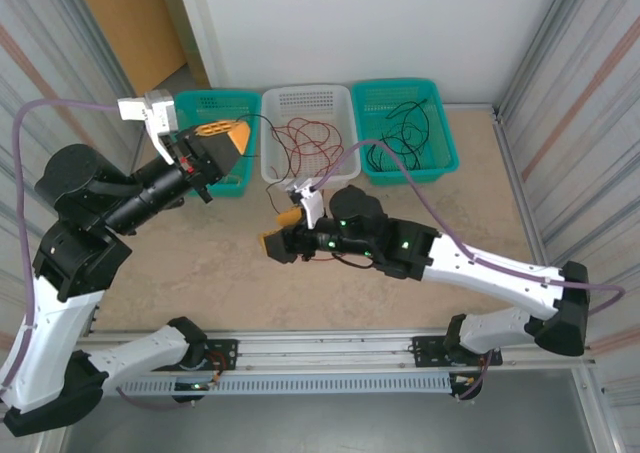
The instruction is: Untangle the cables
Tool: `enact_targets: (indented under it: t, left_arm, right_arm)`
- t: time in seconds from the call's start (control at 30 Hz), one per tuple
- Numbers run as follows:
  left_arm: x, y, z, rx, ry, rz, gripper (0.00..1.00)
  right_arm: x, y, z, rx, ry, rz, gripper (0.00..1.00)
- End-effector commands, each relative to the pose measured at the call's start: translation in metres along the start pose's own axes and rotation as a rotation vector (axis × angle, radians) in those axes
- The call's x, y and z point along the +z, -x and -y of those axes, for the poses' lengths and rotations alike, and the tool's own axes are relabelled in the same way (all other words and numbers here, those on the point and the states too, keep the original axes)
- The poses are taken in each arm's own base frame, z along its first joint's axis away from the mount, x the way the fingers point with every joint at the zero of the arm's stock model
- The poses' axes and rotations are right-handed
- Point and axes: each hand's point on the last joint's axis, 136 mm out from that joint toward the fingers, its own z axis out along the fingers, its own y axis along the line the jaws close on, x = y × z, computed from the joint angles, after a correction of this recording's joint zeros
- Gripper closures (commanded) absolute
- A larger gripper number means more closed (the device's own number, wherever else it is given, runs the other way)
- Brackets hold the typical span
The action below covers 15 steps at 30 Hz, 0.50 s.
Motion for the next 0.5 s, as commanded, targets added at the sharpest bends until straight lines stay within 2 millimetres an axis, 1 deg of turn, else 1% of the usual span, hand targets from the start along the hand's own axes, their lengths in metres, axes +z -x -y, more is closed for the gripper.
enact_targets:
  t: [0.0,0.03,0.1,0.17,0.3,0.47]
  left_arm:
    - [-0.006,0.023,0.009,0.003,-0.012,0.075,1.00]
    - [-0.006,0.024,0.010,0.000,-0.015,0.076,1.00]
    - [-0.006,0.024,0.011,-0.003,-0.018,0.073,1.00]
    - [-0.007,0.025,0.012,-0.005,-0.019,0.071,1.00]
    - [-0.007,0.024,0.012,-0.010,-0.021,0.066,1.00]
    - [-0.008,0.025,0.013,-0.014,-0.023,0.067,1.00]
  right_arm:
    - [0.003,0.007,0.000,0.027,-0.013,0.044,0.35]
    - [0.004,0.006,0.004,0.028,-0.036,0.044,0.34]
    - [0.004,0.007,0.012,0.030,-0.080,0.051,0.27]
    - [0.003,0.008,0.016,0.033,-0.104,0.058,0.24]
    - [0.002,0.010,0.015,0.027,-0.116,0.069,0.21]
    - [0.003,0.012,0.017,-0.001,-0.176,0.075,0.21]
